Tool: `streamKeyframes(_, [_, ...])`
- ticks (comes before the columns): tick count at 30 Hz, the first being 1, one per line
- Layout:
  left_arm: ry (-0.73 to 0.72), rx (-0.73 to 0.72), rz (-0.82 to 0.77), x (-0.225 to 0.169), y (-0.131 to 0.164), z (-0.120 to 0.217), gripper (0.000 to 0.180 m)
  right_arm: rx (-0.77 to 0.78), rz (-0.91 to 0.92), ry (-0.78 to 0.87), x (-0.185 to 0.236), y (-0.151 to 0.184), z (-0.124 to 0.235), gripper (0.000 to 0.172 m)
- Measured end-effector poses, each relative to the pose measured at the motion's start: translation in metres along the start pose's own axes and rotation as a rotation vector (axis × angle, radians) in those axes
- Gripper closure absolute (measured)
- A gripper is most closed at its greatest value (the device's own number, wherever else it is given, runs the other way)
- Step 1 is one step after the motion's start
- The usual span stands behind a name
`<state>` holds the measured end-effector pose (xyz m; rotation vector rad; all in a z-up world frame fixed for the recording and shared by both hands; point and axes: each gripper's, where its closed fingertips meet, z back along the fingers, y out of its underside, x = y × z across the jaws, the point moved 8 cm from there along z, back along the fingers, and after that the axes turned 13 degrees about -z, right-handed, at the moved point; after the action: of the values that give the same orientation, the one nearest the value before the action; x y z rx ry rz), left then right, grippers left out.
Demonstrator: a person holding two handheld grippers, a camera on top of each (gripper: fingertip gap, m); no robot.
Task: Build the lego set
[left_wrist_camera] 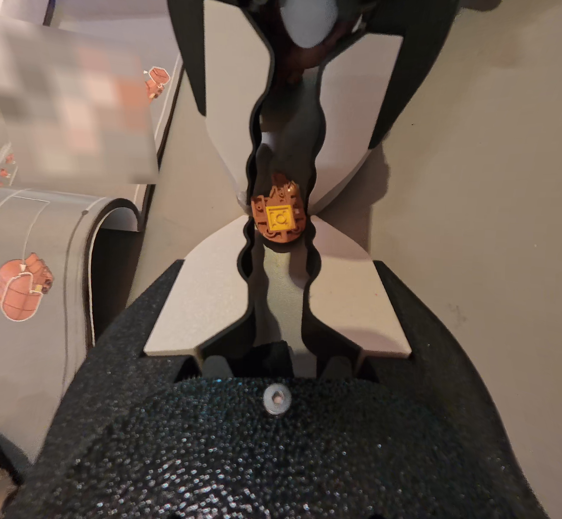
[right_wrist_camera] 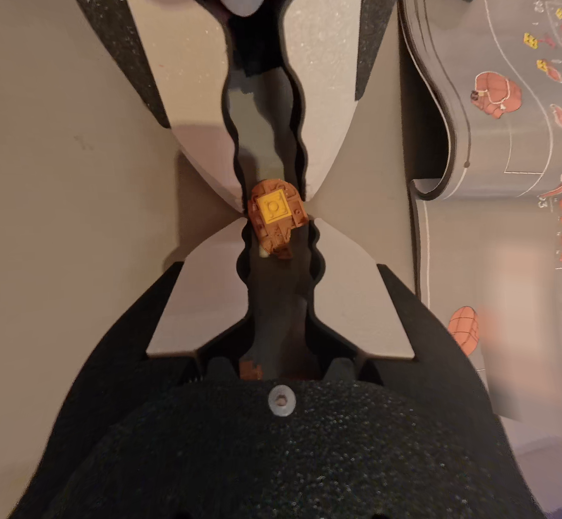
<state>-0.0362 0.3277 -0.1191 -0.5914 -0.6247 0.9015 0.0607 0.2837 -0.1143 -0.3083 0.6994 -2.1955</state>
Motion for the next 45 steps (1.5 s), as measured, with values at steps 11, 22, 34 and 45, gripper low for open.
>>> streamKeyframes(11, [0.090,-0.075,0.259,0.007,0.004,0.006,0.144,-0.129,0.228,0.170,0.009,-0.001,0.006,0.137])
streamKeyframes(22, [-0.115,-0.110,-0.070,0.004,-0.015,0.013,0.174,-0.254,0.134,0.160,0.007,0.011,0.035,0.132])
streamKeyframes(34, [-0.566,-0.170,-0.810,-0.026,-0.041,0.001,0.174,-0.355,-0.155,-0.020,-0.004,0.035,0.076,0.124])
streamKeyframes(45, [-0.681,-0.257,-1.095,-0.013,-0.063,-0.026,0.174,-0.394,-0.201,0.007,-0.013,0.076,0.098,0.120])
